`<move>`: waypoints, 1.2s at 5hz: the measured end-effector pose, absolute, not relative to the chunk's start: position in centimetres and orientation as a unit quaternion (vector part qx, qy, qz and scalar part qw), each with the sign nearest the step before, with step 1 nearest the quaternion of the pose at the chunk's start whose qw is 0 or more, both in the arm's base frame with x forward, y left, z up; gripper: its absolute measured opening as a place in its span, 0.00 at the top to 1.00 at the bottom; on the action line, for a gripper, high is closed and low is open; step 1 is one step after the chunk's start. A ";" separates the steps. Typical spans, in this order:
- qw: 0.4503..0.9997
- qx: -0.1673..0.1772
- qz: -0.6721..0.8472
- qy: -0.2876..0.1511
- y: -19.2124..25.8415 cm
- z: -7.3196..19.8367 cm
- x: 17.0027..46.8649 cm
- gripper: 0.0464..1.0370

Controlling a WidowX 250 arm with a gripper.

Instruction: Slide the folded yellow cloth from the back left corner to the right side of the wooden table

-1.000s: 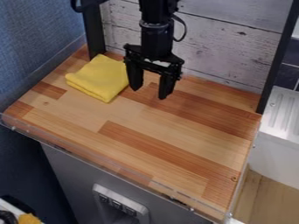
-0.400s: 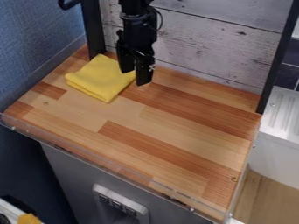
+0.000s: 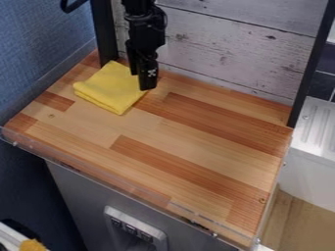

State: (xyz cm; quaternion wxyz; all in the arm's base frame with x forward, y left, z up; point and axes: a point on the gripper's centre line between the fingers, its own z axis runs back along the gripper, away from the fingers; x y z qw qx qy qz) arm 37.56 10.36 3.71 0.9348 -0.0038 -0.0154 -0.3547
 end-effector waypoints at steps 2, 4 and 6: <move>0.908 -0.003 -0.419 -0.008 12.2 3.2 38.1 0.04; 0.893 -0.007 -0.451 0.002 13.7 3.6 38.0 0.04; 0.887 -0.009 -0.462 0.007 14.6 3.9 37.6 0.38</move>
